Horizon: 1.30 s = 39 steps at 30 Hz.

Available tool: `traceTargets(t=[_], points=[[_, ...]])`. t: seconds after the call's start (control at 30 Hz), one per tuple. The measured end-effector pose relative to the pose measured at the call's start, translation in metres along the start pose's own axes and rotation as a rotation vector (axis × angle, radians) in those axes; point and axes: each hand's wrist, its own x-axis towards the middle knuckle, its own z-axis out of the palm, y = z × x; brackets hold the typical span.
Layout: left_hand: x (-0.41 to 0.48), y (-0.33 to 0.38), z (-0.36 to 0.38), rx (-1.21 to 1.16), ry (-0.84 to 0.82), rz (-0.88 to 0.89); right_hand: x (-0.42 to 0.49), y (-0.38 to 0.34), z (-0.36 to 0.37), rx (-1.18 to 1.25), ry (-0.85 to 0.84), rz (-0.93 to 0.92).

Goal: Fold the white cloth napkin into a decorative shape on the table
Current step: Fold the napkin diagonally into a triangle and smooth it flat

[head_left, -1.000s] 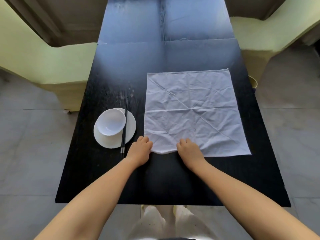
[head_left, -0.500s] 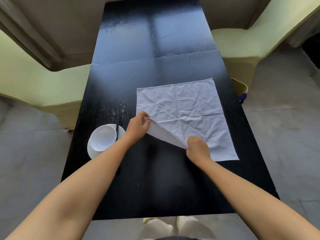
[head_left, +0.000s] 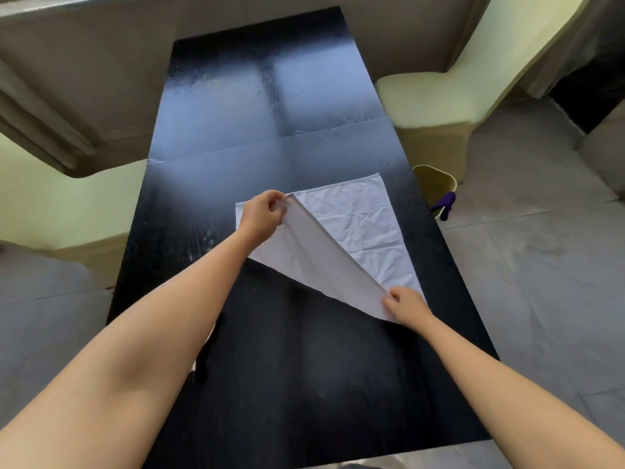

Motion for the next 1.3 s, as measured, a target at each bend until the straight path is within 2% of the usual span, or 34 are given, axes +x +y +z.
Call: traceTargets(t=[0.27,0.57,0.77,1.0,1.3], points=[[0.088,0.033,0.049,-0.031,-0.066,0.077,0.011,0.019,-0.010,0.135,0.061,0.126],[0.154,0.070,0.131,0.039,-0.189,0.112,0.026,0.030,-0.009,0.240,0.227,0.208],[0.185,0.075,0.185,0.097,-0.214,0.093,0.040,0.036,-0.016,0.264,0.336,0.232],[0.204,0.057,0.224,0.093,-0.136,0.020,0.046,0.040,-0.011,0.154,0.416,0.246],[0.212,0.041,0.239,0.131,-0.009,0.091,0.041,0.035,-0.010,0.102,0.502,0.195]])
